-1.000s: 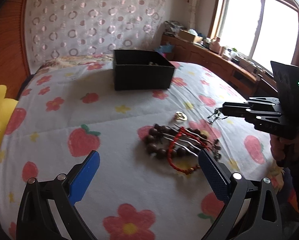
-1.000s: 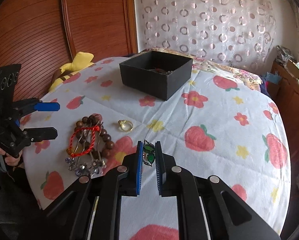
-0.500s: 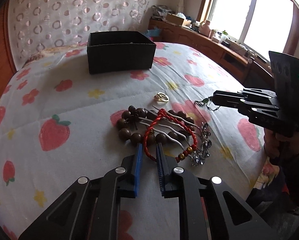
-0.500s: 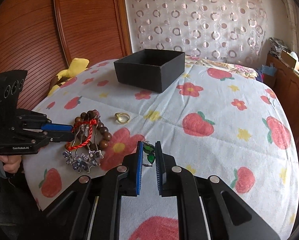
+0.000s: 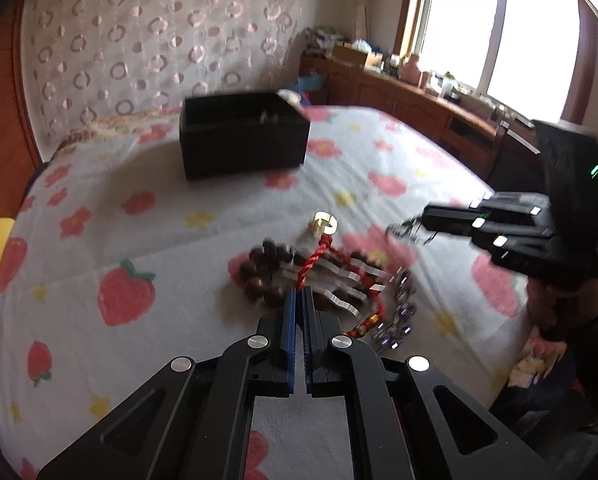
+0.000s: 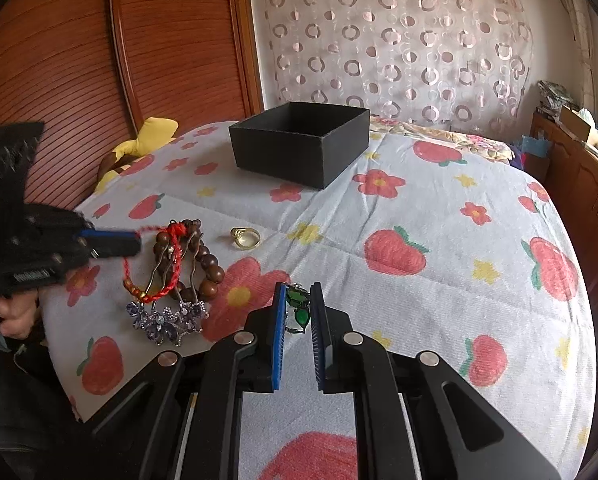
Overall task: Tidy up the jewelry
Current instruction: 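Grasp the red string bracelet with the left gripper while the right carries the green earring to the box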
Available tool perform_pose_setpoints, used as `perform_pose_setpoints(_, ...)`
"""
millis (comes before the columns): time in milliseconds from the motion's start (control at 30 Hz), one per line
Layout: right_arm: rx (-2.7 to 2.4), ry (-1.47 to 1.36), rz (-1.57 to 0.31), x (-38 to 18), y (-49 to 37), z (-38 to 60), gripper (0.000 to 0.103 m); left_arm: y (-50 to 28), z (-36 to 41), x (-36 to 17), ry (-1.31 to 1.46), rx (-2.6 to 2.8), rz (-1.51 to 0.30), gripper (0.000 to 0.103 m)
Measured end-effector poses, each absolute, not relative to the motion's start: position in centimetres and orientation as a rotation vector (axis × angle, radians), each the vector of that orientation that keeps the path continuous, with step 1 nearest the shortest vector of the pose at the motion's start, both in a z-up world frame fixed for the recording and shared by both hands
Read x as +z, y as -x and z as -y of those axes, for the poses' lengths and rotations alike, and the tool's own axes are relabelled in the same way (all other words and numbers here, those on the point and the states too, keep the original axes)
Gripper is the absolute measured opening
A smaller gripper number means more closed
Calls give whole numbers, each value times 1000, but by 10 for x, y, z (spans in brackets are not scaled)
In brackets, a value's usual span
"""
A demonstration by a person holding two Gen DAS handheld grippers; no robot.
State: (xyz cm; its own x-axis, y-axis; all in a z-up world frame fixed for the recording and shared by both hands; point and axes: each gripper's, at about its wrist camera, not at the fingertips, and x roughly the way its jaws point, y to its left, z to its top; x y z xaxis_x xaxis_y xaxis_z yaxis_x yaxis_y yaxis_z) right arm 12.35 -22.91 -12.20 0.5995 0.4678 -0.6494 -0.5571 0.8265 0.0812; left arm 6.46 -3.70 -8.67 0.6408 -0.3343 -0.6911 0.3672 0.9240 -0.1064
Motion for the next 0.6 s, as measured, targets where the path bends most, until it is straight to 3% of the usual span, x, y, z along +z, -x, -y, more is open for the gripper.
perform_pose_setpoints(600,618,160,-593,-60,-135,214,14,-81,24,-35,-28,-354,-648,2)
